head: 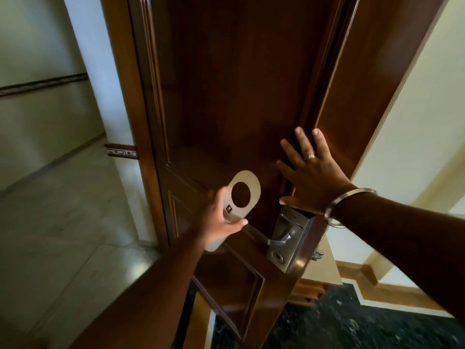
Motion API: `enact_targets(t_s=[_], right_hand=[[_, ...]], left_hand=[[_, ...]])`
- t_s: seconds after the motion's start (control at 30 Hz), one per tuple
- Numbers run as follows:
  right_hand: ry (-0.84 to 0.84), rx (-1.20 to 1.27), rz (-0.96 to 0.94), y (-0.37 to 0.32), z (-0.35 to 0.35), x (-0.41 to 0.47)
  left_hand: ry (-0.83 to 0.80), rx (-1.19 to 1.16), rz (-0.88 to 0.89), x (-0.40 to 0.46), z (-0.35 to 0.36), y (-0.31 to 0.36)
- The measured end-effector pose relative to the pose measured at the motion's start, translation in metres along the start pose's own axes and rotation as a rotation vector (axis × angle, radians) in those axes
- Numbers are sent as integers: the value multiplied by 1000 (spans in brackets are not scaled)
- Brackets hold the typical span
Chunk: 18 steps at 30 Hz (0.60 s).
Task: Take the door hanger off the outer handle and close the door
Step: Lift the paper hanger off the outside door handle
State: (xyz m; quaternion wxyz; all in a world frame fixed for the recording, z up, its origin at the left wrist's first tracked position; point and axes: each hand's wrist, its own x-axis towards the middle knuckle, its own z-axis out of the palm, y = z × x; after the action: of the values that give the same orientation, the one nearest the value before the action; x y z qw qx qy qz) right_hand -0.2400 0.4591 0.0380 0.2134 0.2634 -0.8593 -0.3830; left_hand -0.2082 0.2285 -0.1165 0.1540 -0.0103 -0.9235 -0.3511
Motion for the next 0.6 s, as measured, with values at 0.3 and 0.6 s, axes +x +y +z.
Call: enact_targets(t_s=[0.3,0.6], right_hand=[[1,1321,45,-33,-49,-27],[-80,1265,115,-18,-26,-50]], left_hand=[[247,-187,38,-74,5,48],[-159,-531,-236,-115,30,23]])
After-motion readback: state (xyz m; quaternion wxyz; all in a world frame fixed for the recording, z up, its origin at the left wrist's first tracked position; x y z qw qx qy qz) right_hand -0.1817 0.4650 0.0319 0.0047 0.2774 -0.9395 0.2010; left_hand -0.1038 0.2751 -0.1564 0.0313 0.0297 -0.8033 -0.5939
